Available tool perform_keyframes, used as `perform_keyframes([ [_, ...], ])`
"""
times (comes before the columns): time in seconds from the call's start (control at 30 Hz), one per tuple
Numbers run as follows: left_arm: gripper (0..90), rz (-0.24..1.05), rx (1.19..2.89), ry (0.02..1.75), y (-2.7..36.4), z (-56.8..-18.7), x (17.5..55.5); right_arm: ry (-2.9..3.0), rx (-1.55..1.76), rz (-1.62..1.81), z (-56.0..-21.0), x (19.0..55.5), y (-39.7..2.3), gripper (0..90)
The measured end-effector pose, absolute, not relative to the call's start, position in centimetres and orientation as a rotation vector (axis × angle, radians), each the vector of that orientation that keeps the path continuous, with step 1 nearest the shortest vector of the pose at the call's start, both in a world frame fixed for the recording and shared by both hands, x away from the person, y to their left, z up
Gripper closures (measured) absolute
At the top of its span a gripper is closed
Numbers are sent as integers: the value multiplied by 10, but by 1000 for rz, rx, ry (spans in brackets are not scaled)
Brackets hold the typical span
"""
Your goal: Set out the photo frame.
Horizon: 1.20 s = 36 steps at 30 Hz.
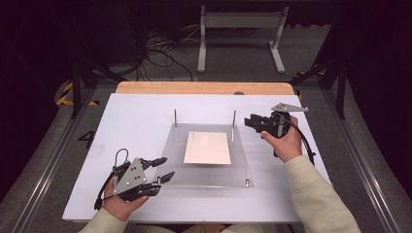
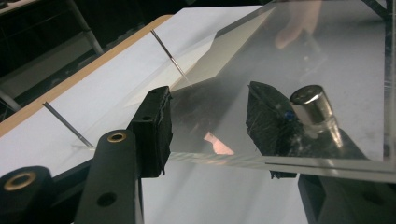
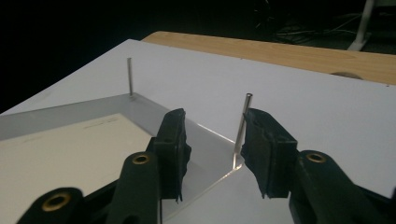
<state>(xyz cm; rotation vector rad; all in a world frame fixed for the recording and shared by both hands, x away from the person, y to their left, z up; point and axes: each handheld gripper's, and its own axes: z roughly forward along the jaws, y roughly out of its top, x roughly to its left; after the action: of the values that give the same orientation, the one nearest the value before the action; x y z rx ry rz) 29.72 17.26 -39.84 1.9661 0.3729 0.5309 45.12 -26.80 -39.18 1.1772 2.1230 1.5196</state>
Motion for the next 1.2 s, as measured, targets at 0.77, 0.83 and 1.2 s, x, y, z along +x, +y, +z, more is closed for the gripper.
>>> perform_keyframes([
  [0.77, 488, 511, 1972, 387, 172, -394, 299, 2119, 946, 1611, -366, 343, -286, 350],
  [0.83, 485, 512, 1973, 385, 173, -394, 299, 2125, 937, 1614, -365, 339, -287, 348],
  [1.2, 465, 491, 1969, 401, 173, -394, 301, 2217, 811, 1687, -368, 311, -293, 271],
])
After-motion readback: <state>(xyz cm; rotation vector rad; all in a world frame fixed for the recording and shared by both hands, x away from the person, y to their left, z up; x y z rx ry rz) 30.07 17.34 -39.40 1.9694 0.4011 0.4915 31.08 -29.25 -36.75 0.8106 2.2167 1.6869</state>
